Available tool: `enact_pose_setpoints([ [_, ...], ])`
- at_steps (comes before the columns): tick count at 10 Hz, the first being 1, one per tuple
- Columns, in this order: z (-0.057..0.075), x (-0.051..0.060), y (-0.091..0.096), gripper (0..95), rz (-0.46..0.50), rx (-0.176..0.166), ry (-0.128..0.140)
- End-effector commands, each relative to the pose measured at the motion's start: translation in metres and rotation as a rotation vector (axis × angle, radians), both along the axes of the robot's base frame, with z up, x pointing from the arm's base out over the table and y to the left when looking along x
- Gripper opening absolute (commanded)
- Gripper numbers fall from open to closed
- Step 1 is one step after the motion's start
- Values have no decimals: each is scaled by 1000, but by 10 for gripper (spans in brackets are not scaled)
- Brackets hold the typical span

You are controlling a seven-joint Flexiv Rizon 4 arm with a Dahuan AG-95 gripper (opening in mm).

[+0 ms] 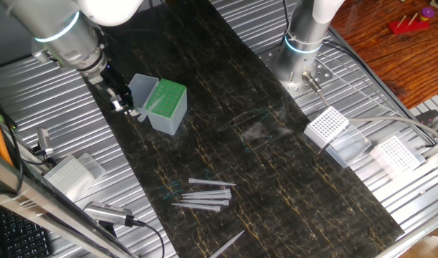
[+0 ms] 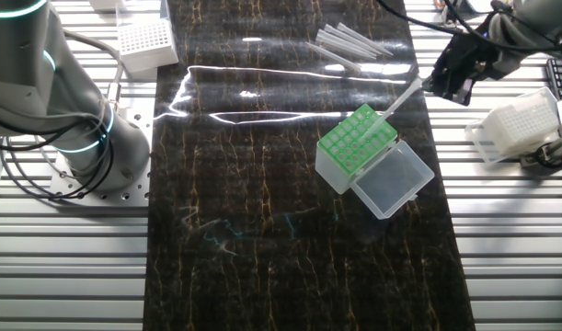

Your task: Insert a large pipette tip into the holder for large pipette tips

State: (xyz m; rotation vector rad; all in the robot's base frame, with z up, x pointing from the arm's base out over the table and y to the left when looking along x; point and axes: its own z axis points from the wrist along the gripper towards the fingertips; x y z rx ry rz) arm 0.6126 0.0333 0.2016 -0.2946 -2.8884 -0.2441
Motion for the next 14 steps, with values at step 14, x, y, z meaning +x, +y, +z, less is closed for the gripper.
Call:
enact_pose_setpoints([
  [14, -18, -1, 20, 0, -17, -66, -33],
])
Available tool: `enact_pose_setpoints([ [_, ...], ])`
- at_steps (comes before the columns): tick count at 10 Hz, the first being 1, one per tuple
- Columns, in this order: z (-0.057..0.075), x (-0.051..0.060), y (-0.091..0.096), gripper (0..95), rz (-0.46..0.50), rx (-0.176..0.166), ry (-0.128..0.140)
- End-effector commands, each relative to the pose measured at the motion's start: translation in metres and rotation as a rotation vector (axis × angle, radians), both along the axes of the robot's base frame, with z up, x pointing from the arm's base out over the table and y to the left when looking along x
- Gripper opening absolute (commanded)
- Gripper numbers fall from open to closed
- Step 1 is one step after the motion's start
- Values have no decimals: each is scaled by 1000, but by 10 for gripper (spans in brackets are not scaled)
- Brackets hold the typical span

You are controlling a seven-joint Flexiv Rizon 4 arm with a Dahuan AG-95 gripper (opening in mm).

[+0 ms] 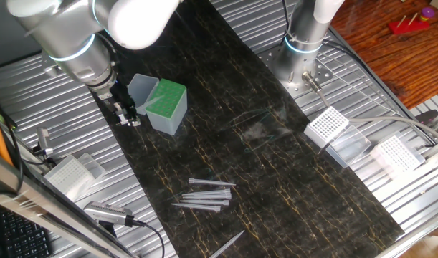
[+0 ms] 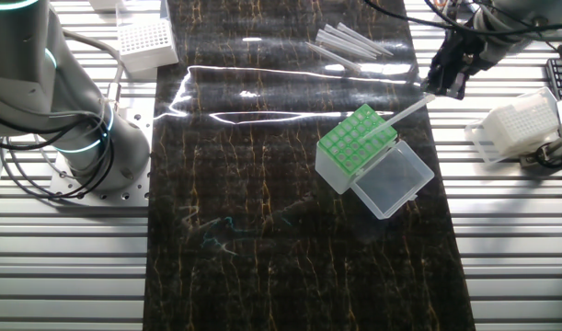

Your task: Insert a large pipette tip into the holder for large pipette tips

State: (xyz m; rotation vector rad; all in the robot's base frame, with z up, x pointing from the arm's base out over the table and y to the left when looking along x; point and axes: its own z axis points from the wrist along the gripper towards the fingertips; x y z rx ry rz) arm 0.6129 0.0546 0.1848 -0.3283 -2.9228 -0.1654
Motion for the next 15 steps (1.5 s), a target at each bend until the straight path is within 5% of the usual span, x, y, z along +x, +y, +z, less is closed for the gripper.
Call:
enact_pose_setpoints([
  [1, -1, -1, -1, 0, -3, -8, -12],
  [4, -2, -1, -2, 0, -6, -6, -19],
  [9, -13, 15, -10, 0, -6, -19, -73],
  [15, -8, 15, -18, 0, 6, -50, -67],
])
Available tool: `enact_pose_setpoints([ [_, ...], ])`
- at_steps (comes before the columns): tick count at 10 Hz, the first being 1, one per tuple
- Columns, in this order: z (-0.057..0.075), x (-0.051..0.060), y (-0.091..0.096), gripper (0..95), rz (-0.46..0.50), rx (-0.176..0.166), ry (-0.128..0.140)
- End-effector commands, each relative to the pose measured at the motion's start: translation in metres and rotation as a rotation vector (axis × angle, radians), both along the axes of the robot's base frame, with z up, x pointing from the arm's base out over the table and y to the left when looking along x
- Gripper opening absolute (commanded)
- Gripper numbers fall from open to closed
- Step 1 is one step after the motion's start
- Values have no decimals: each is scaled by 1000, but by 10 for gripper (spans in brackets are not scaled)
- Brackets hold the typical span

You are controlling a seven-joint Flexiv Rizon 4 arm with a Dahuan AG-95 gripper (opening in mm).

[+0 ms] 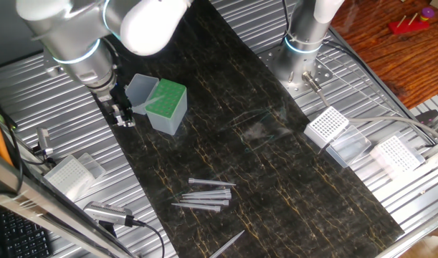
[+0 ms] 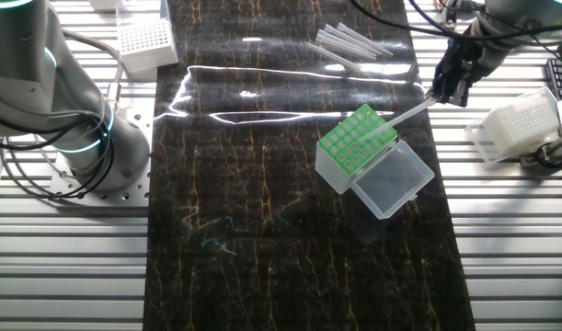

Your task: Insert a large pipette tip into the holder for large pipette tips

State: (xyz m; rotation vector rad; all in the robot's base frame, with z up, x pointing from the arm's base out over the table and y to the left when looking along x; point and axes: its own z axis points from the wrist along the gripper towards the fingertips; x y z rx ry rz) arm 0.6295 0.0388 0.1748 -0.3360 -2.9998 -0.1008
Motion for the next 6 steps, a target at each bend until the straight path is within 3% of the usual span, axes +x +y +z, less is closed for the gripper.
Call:
enact_pose_setpoints([
  [1, 3, -2, -3, 0, 6, -4, 4],
  [2, 8, -7, -2, 0, 25, -42, 13],
  [3, 37, -20, 6, 0, 47, -175, 91],
  [4, 55, -11, 6, 0, 23, -206, 144],
  [5, 53, 2, 4, 0, 31, -83, 95],
  [6, 48, 10, -3, 0, 38, -3, 62],
])
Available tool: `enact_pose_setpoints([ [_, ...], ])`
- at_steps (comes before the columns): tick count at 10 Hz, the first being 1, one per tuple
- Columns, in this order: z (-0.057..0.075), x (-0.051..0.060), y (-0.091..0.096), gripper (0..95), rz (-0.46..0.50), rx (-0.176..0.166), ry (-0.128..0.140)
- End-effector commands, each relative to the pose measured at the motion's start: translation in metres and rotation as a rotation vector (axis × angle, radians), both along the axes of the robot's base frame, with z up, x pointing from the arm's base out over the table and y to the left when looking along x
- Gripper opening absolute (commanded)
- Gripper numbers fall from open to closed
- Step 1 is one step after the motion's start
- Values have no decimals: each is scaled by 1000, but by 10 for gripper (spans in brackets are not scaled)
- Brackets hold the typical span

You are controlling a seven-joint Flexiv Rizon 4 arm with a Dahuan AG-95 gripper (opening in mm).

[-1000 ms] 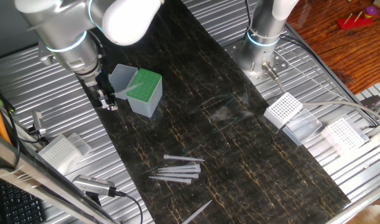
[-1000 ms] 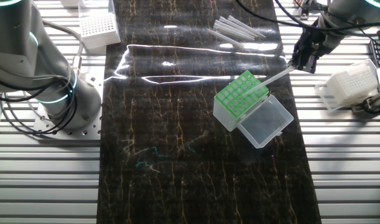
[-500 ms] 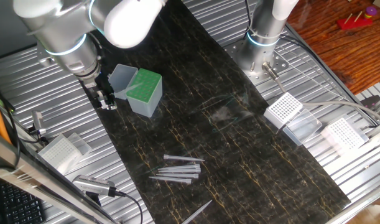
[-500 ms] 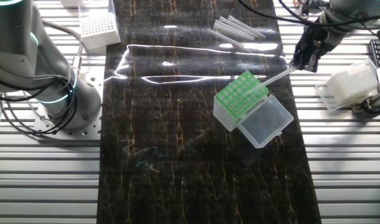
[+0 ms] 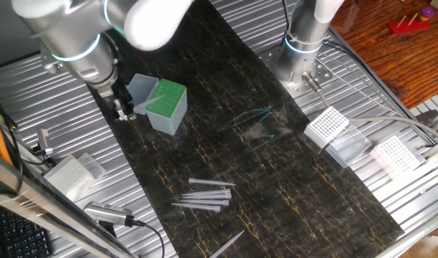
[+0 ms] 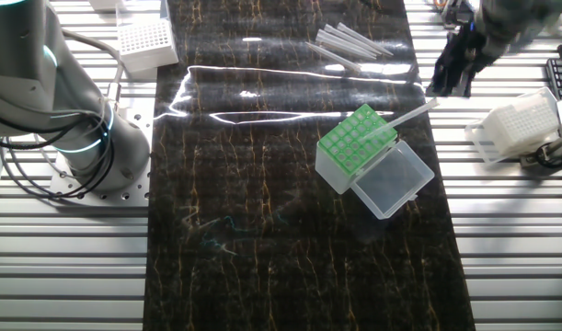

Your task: Insert a large pipette tip into the holder for large pipette tips

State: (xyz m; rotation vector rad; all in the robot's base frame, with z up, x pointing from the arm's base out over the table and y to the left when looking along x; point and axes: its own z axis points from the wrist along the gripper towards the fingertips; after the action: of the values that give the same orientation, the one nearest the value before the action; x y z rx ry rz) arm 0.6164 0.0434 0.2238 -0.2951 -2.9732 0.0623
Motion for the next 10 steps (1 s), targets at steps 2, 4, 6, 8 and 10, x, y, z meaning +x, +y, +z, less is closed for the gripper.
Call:
enact_pose_setpoints([
  [2, -11, 31, -10, 0, 0, 141, -45],
  [4, -28, 37, -2, 0, -18, 140, -84],
  [6, -32, 37, 6, 0, -32, 139, -87],
  [8, -35, 34, 13, 0, -46, 134, -82],
  [10, -37, 21, 11, 0, -31, 151, -75],
])
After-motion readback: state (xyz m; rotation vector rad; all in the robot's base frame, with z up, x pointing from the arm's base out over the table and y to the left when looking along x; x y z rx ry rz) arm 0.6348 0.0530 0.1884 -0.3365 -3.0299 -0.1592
